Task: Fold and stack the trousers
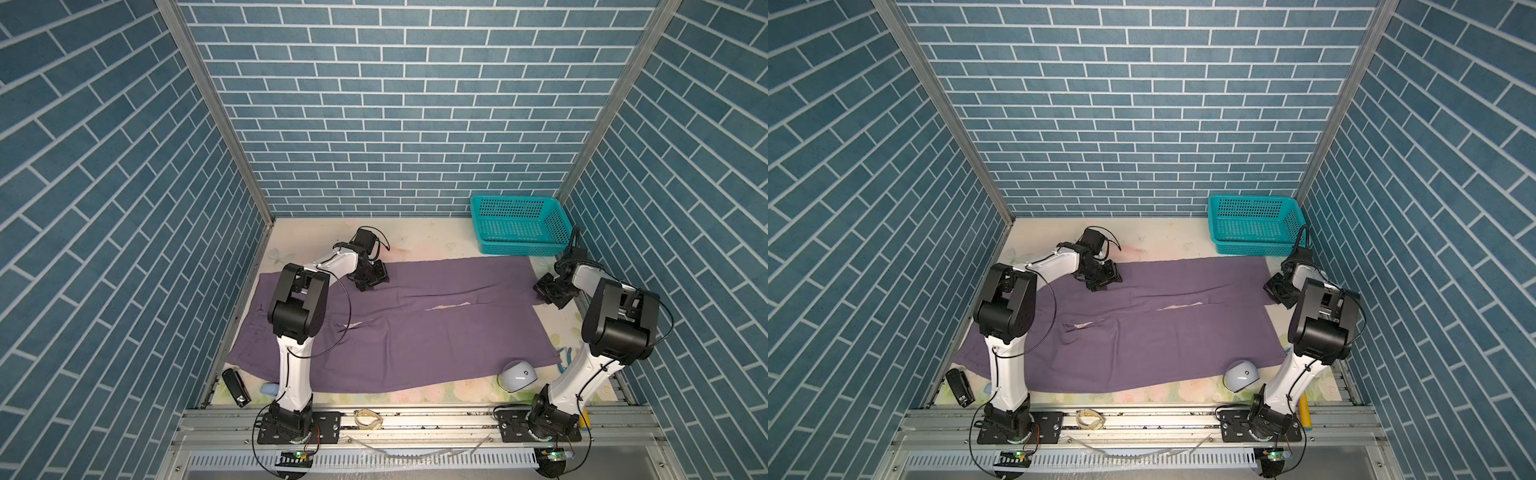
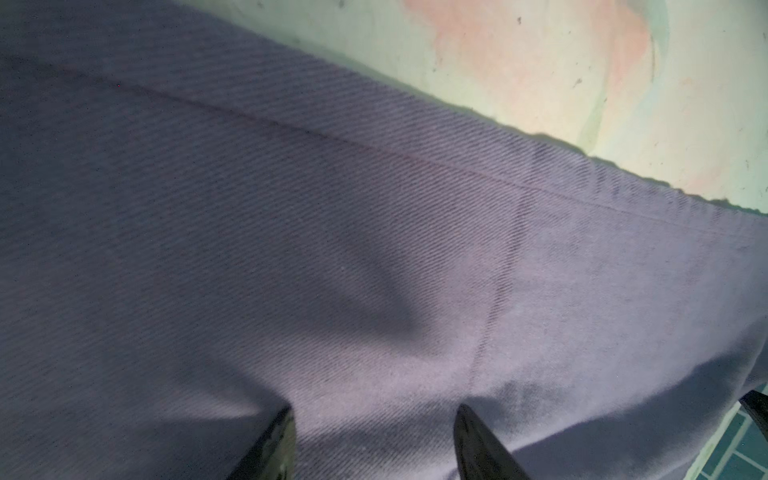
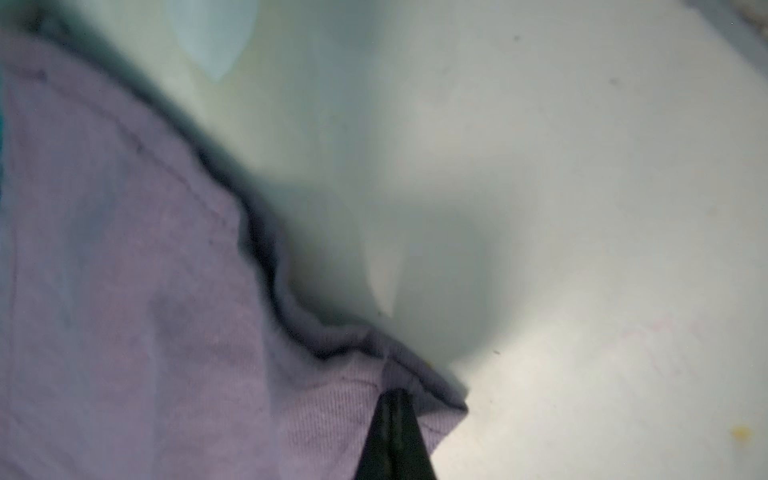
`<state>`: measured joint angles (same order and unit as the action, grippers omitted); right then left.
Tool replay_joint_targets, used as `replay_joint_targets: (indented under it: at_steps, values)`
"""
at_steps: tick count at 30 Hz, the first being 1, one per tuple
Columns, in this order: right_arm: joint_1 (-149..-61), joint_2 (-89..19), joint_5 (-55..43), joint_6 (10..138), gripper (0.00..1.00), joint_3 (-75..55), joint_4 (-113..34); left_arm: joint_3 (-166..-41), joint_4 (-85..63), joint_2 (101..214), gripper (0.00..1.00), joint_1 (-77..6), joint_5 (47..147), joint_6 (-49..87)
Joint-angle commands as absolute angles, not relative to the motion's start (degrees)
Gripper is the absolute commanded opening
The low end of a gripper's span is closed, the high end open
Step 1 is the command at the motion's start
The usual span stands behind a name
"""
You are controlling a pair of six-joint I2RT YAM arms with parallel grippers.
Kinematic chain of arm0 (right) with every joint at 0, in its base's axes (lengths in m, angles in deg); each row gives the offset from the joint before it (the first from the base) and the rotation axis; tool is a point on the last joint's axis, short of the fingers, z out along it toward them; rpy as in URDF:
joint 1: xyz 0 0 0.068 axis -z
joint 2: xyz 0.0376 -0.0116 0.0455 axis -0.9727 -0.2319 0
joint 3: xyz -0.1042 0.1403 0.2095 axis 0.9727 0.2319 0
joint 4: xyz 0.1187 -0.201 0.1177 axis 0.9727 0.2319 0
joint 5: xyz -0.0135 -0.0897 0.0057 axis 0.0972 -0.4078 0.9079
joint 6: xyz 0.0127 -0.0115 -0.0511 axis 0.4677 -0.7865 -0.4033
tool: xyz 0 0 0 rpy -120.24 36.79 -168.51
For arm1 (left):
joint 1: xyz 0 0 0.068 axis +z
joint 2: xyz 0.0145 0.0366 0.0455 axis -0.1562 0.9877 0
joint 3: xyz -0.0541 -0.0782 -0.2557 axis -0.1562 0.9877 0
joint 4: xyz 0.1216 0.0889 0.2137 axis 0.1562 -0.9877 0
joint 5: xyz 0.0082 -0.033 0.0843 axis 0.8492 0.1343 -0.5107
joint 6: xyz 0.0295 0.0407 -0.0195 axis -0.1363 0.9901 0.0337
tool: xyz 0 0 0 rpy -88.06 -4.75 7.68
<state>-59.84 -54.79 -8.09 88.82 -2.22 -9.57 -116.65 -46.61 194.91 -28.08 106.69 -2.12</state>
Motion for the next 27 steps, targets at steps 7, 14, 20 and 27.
replay_joint_targets:
  at_steps: [7, 14, 20, 27]
  values:
    - [-59.2, -66.2, -21.9, 84.7, 0.00, -17.1, 2.8, -114.4, -48.3, 197.5, 0.62, -27.0, 105.9, -2.1]
    - [-59.1, -66.5, -22.4, 83.8, 0.00, -17.0, 2.0, -113.7, -47.6, 197.6, 0.62, -26.6, 106.3, -2.1]
    - [-59.8, -55.2, -18.3, 84.7, 0.30, -11.8, -1.3, -117.3, -50.0, 195.4, 0.62, -26.5, 105.4, -1.0]
    - [-60.0, -36.8, -20.8, 83.7, 0.43, 0.3, -0.6, -117.1, -51.8, 186.7, 0.63, -26.3, 102.3, -0.9]
